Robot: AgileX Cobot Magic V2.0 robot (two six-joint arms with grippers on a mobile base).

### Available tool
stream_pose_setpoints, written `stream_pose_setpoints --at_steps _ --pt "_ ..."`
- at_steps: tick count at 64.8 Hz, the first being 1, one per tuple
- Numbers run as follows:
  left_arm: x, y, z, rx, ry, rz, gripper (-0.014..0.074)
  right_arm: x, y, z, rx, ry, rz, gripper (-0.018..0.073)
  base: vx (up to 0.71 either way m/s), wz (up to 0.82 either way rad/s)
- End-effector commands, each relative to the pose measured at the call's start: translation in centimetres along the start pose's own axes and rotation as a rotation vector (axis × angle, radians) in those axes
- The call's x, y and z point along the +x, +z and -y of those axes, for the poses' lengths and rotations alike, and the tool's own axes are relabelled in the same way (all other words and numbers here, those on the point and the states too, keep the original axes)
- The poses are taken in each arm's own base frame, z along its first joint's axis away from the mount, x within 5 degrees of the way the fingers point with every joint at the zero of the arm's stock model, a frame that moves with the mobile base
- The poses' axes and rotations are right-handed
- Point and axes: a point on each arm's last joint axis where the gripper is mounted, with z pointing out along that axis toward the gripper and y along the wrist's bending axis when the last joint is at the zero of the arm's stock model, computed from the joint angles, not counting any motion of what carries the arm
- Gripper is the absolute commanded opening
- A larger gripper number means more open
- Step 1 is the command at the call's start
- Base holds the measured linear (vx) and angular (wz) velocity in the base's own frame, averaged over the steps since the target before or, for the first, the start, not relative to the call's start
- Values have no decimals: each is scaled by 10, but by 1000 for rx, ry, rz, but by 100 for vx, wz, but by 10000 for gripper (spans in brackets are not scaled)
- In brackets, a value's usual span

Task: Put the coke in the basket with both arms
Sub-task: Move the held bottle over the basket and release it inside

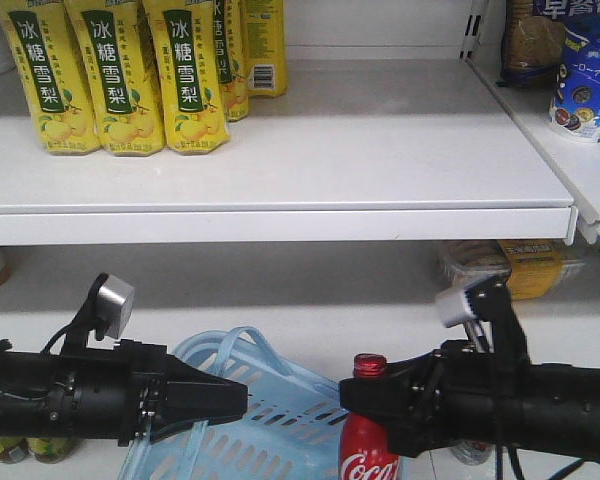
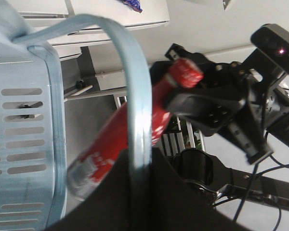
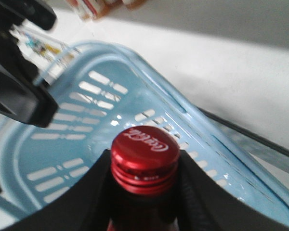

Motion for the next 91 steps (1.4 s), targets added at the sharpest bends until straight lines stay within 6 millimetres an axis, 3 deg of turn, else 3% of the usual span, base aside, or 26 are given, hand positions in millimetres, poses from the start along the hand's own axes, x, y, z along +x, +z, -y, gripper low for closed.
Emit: stream_pose_setpoints --at_steps 1,12,27,48,75,91 --pt "-6 -3 25 150 15 49 -6 -18 13 -9 8 25 58 -4 0 0" --pt "-6 -3 25 150 15 49 -6 -17 37 1 110 51 -12 -2 0 0" --pt "-6 -3 25 150 15 49 -6 -15 56 8 83 117 -61 8 0 0" --pt "-6 -3 25 150 15 49 -6 -14 57 8 74 25 -70 86 0 0" --pt "-6 -3 25 150 15 49 -6 -14 57 6 48 17 -72 379 0 0" --pt "-6 -3 25 150 15 49 -6 -18 50 -8 -36 -36 -72 389 0 0"
